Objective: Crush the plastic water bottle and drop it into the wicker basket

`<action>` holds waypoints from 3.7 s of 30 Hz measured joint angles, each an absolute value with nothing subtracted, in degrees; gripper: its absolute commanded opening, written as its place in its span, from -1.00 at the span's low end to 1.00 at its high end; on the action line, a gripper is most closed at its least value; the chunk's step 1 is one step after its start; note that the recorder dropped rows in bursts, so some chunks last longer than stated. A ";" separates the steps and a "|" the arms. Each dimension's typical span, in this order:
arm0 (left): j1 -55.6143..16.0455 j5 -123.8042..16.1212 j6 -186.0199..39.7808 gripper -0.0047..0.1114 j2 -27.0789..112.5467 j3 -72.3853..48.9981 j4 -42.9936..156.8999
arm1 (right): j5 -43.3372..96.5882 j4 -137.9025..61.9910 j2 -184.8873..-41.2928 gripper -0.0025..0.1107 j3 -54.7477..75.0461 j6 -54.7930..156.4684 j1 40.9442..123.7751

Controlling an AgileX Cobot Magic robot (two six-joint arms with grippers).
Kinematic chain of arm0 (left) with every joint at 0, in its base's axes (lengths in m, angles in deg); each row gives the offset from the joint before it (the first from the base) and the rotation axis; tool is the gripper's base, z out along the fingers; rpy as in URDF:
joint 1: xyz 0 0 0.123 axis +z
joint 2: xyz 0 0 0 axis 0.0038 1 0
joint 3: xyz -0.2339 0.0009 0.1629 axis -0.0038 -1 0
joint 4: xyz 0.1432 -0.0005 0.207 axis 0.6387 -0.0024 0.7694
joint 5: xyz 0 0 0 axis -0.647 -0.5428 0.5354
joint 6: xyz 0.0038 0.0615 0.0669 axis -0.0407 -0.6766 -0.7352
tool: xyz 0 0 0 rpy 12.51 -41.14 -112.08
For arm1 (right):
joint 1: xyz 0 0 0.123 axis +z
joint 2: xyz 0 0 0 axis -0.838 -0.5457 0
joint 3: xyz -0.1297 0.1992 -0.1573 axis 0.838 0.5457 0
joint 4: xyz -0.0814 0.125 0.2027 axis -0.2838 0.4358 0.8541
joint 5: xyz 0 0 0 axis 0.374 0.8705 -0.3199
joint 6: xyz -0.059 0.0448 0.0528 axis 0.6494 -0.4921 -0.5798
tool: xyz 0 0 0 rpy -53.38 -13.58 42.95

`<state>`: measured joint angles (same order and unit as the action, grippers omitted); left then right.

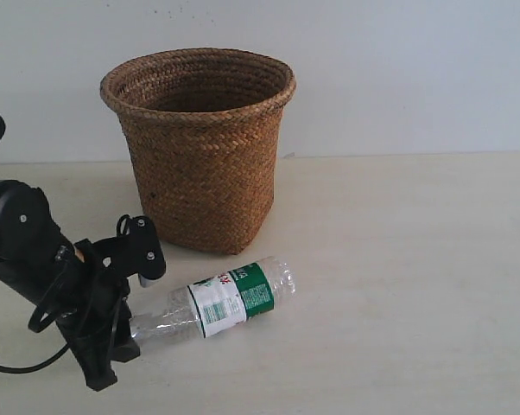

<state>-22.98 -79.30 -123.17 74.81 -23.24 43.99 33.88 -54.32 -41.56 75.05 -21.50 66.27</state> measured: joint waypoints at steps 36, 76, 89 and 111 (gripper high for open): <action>-23.09 -82.91 -125.95 -0.85 74.81 -23.20 49.20 | 33.88 -54.32 -41.56 -0.96 75.05 -21.50 66.27; -23.09 -82.91 -126.99 -0.85 74.81 -23.20 49.23 | 13.34 -65.07 -42.02 -0.96 74.24 2.89 66.27; -23.09 -82.91 -128.48 -0.85 74.81 -23.20 49.23 | -4.50 -110.06 -84.75 -0.96 51.83 -43.67 66.27; -23.09 -82.81 -129.82 -0.85 74.81 -23.20 49.33 | 13.81 -128.79 -122.76 -0.96 31.44 -59.48 90.78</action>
